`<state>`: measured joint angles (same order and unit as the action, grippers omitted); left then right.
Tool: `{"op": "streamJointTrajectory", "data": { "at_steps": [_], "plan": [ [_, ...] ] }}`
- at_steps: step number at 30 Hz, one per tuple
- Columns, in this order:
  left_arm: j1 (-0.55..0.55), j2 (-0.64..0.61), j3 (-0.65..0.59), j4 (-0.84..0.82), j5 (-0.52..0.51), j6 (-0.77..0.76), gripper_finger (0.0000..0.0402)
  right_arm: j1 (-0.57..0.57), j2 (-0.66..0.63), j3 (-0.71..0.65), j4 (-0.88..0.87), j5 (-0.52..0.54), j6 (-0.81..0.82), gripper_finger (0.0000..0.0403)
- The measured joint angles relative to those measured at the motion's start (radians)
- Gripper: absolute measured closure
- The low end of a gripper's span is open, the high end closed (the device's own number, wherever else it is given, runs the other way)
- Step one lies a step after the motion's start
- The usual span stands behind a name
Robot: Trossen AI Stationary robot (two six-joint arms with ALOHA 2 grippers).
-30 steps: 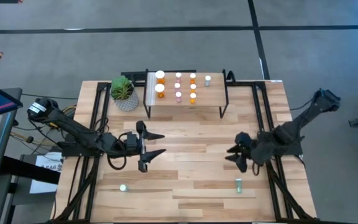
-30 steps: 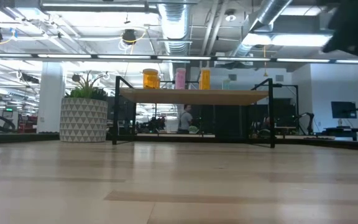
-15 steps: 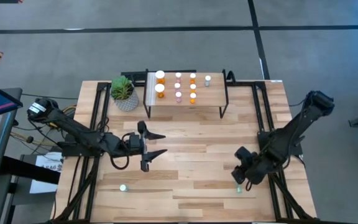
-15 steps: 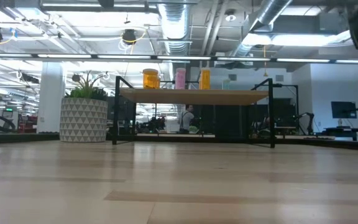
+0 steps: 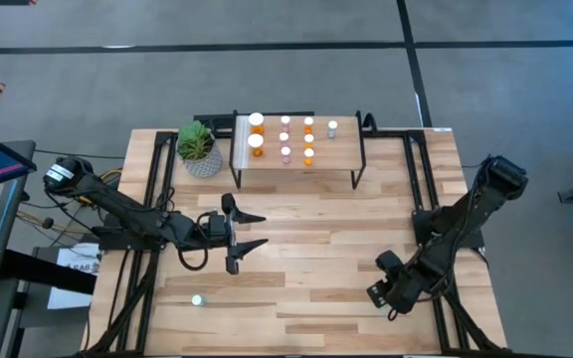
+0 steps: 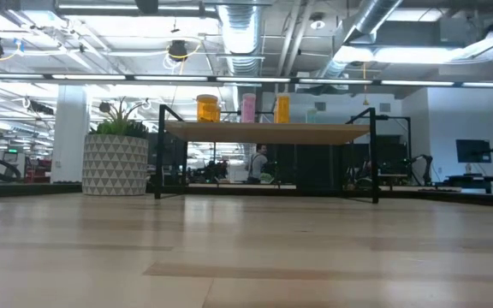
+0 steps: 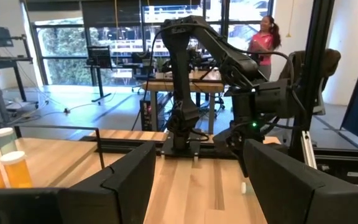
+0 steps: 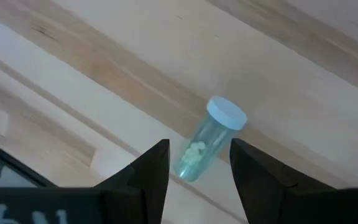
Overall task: Pick and place medicine bottles onto shelf by color
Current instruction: Put the right blue pill bottle aligned with the other blue pill bottle on the shelf
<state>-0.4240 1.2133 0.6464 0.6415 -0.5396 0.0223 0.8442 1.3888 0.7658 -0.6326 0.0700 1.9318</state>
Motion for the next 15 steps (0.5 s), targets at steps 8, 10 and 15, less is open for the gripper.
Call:
{"op": "streamJointTrajectory", "data": {
  "at_steps": [8, 10, 15],
  "plan": [
    [0.0, 0.0, 0.0, 0.001, 0.0, 0.008, 0.0168, 0.057, -0.023, 0.0, -0.011, 0.08, 0.015, 0.0214],
    [0.0, 0.0, 0.0, 0.001, 0.0, 0.008, 0.0168, 0.084, -0.046, 0.0, -0.01, 0.142, 0.02, 0.0215],
    [0.0, 0.0, 0.0, 0.003, 0.0, 0.009, 0.0168, 0.168, -0.079, 0.0, -0.042, 0.293, 0.107, 0.0215]
  ]
}}
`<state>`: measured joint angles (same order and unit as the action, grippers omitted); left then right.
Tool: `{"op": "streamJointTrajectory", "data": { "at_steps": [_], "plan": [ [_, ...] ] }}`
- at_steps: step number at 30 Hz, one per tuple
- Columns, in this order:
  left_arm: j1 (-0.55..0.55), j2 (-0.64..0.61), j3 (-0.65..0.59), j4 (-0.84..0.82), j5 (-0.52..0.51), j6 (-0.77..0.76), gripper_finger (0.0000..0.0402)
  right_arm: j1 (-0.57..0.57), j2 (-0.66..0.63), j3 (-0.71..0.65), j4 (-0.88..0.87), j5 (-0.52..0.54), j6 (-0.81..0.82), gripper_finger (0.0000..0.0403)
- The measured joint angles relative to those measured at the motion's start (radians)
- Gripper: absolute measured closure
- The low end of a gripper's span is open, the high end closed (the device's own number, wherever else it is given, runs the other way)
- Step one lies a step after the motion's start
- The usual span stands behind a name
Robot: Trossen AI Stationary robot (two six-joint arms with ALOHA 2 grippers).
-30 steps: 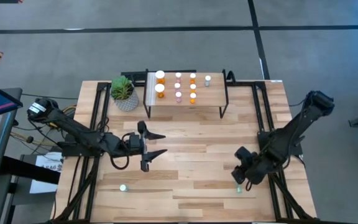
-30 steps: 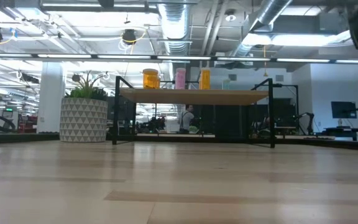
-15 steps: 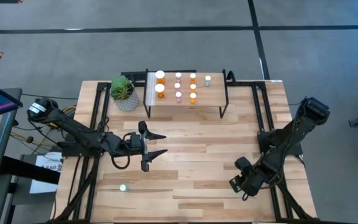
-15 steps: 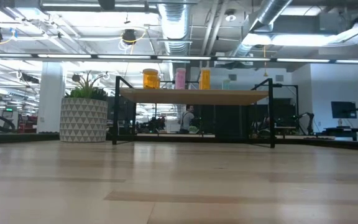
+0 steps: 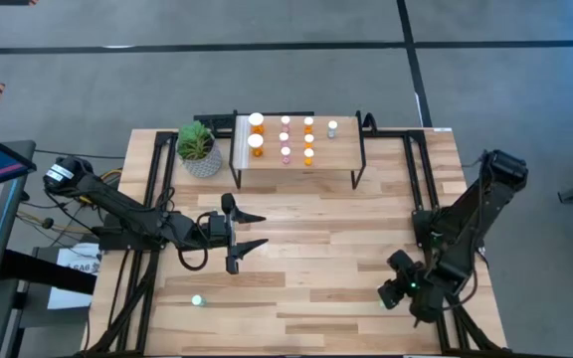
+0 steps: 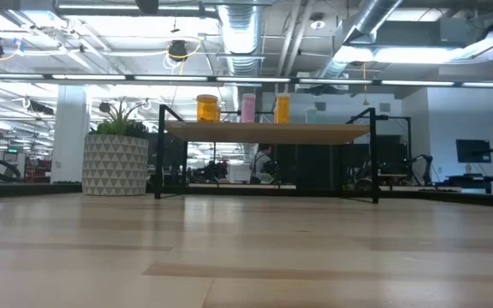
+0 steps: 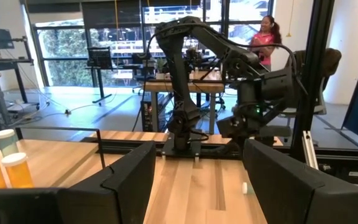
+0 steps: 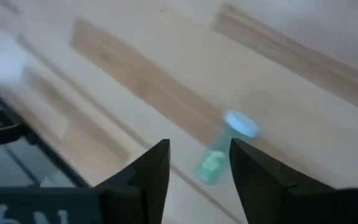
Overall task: Pick and place medicine bottles onto shelf by color
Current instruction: Put the right blue pill bottle aligned with the other blue pill bottle on the shelf
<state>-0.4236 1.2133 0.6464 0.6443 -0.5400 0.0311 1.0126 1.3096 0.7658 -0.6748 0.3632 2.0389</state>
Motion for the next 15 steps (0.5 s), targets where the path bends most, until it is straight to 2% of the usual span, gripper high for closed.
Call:
{"op": "streamJointTrajectory", "data": {
  "at_steps": [6, 15],
  "plan": [
    [0.0, 0.0, 0.0, 0.001, 0.0, 0.0, 0.0168, 0.094, 0.006, -0.002, -0.081, 0.001, 0.217, 0.0215],
    [0.0, 0.0, 0.0, 0.005, -0.001, -0.002, 0.0168, 0.062, 0.107, -0.001, 0.035, -0.003, 0.21, 0.0214]
  ]
}}
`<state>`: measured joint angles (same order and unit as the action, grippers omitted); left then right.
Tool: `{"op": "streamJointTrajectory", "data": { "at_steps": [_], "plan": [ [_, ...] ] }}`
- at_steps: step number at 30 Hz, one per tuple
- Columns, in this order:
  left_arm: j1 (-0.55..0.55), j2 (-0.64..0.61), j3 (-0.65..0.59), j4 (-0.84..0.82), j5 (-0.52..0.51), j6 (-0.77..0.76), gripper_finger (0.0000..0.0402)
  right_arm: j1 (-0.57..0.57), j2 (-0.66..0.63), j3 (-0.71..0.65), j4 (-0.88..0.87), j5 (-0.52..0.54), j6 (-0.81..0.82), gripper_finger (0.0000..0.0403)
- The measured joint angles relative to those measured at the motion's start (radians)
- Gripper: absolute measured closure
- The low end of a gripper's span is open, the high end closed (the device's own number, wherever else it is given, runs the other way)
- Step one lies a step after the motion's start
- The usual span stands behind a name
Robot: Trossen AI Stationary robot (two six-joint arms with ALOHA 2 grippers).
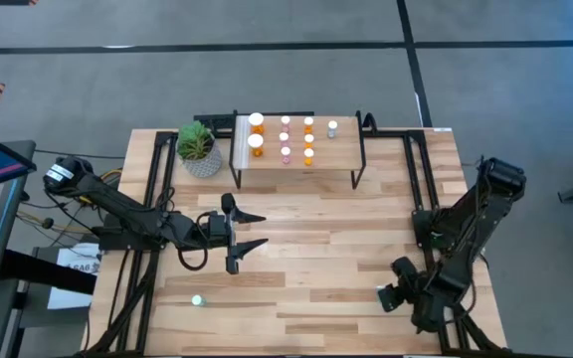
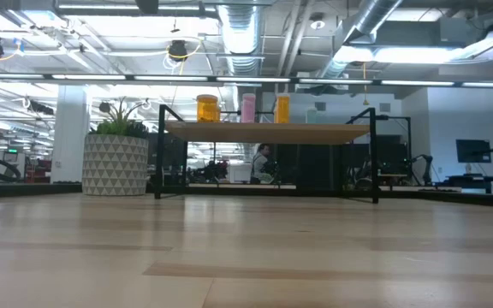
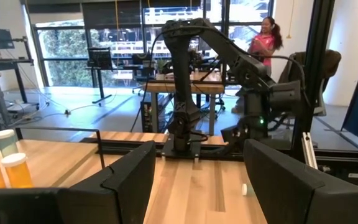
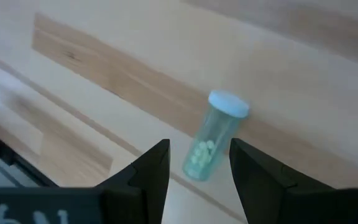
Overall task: Pick and place medicine bottles onto shelf by color
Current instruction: Put the right blue pill bottle aligned with the other blue pill bottle on the shelf
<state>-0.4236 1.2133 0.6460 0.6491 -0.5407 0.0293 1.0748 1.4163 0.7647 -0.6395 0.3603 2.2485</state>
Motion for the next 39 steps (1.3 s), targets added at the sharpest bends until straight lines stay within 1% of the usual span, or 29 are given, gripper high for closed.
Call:
{"op": "streamJointTrajectory", "data": {
  "at_steps": [3, 8, 13, 18, 25, 27, 31, 33, 36, 39],
  "plan": [
    [0.0, 0.0, 0.0, 0.0, 0.0, -0.005, 0.0168, -0.024, 0.039, 0.0, 0.042, -0.065, 0.018, 0.0214],
    [0.0, 0.0, 0.0, 0.0, 0.0, -0.006, 0.0168, -0.044, 0.073, 0.0, 0.053, -0.119, 0.022, 0.0214],
    [0.0, 0.0, 0.0, 0.0, 0.0, -0.007, 0.0168, -0.063, 0.078, -0.001, 0.041, -0.122, 0.019, 0.0214],
    [0.0, 0.0, 0.0, 0.0, 0.001, -0.006, 0.0168, -0.084, 0.078, -0.001, 0.048, -0.13, -0.035, 0.0214],
    [0.0, 0.0, 0.0, 0.0, -0.014, 0.003, 0.0168, -0.084, 0.078, -0.001, 0.051, -0.155, -0.068, 0.0214],
    [0.0, 0.0, 0.0, 0.0, -0.014, 0.003, 0.0168, -0.084, 0.096, 0.001, 0.065, -0.157, -0.074, 0.0214],
    [0.0, 0.0, 0.0, 0.0, -0.028, 0.015, 0.0168, -0.089, 0.176, 0.006, 0.11, -0.194, -0.087, 0.0217],
    [0.005, 0.0, 0.0, 0.0, -0.032, 0.015, 0.0168, -0.089, 0.206, 0.01, 0.122, -0.19, -0.097, 0.022],
    [0.016, 0.0, 0.0, -0.001, -0.032, 0.015, 0.0168, -0.089, 0.226, 0.039, 0.088, -0.193, -0.099, 0.0228],
    [0.022, 0.0, 0.0, -0.005, -0.033, 0.008, 0.0168, -0.085, 0.231, 0.083, 0.014, -0.203, -0.099, 0.0238]
  ]
}}
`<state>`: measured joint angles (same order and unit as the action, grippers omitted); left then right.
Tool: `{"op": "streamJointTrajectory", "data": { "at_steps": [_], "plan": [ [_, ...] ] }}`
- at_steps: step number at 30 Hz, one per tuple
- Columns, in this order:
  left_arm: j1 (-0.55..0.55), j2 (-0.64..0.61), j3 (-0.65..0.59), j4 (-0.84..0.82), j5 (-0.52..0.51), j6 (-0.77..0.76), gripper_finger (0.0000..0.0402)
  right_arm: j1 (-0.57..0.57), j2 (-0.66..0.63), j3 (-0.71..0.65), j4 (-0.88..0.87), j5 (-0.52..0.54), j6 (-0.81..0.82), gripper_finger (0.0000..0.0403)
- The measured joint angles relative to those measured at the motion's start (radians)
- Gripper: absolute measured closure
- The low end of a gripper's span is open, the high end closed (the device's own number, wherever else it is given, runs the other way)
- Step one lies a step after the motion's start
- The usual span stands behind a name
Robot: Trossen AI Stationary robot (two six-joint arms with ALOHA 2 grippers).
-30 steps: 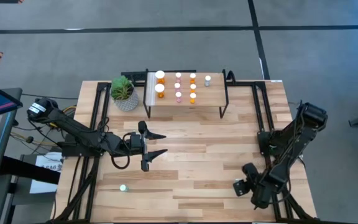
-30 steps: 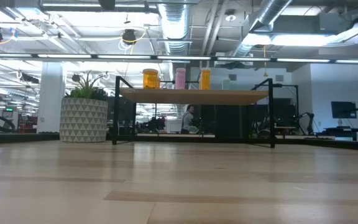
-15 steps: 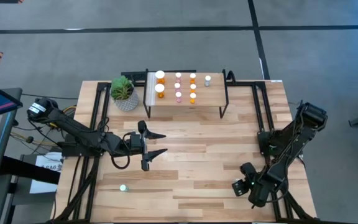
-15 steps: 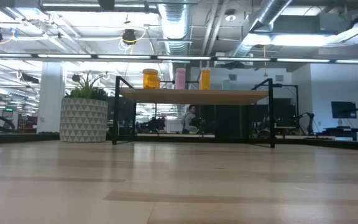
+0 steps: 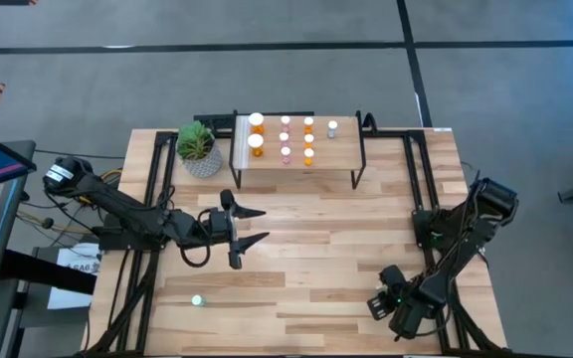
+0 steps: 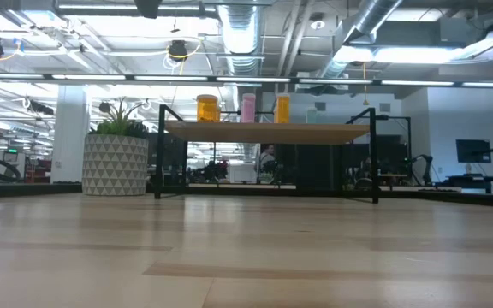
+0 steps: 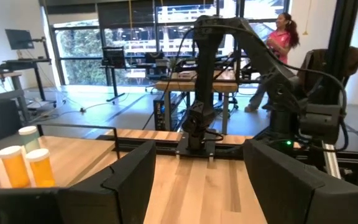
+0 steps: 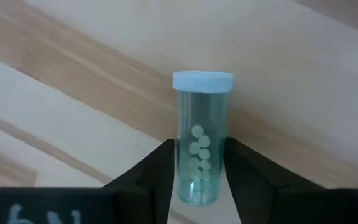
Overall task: Pick and place medicine bottles onto shelf by color
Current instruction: Put the right blue pill bottle aligned with the other blue pill bottle on the shelf
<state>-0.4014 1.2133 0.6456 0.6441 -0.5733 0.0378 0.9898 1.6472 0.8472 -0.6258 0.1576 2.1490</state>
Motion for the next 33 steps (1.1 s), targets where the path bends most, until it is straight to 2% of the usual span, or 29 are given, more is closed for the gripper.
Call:
{"op": "streamJointTrajectory", "data": {
  "at_steps": [9, 14, 16, 19, 24, 27, 33],
  "plan": [
    [0.0, 0.0, 0.0, 0.0, 0.0, -0.007, 0.0168, 0.012, -0.004, 0.021, -0.026, 0.003, -0.059, 0.0279],
    [0.0, 0.0, 0.0, 0.001, 0.012, -0.007, 0.0168, 0.009, -0.031, 0.021, -0.005, 0.133, -0.102, 0.029],
    [0.0, 0.0, 0.0, 0.0, 0.012, -0.007, 0.0168, 0.009, -0.057, 0.021, -0.006, 0.213, -0.125, 0.0289],
    [0.0, 0.0, 0.0, 0.001, 0.012, -0.007, 0.0168, 0.002, -0.106, 0.021, -0.009, 0.391, -0.191, 0.0285],
    [0.0, 0.0, 0.0, 0.003, 0.012, -0.007, 0.0168, -0.037, -0.194, 0.021, -0.032, 0.754, -0.372, 0.0283],
    [0.0, 0.0, 0.0, 0.006, 0.013, -0.007, 0.0168, -0.095, -0.244, 0.021, -0.037, 0.926, -0.552, 0.0283],
    [0.0, 0.0, 0.0, 0.006, 0.015, -0.016, 0.0168, -0.28, -0.326, 0.021, -0.043, 1.157, -0.86, 0.0283]
  ]
}}
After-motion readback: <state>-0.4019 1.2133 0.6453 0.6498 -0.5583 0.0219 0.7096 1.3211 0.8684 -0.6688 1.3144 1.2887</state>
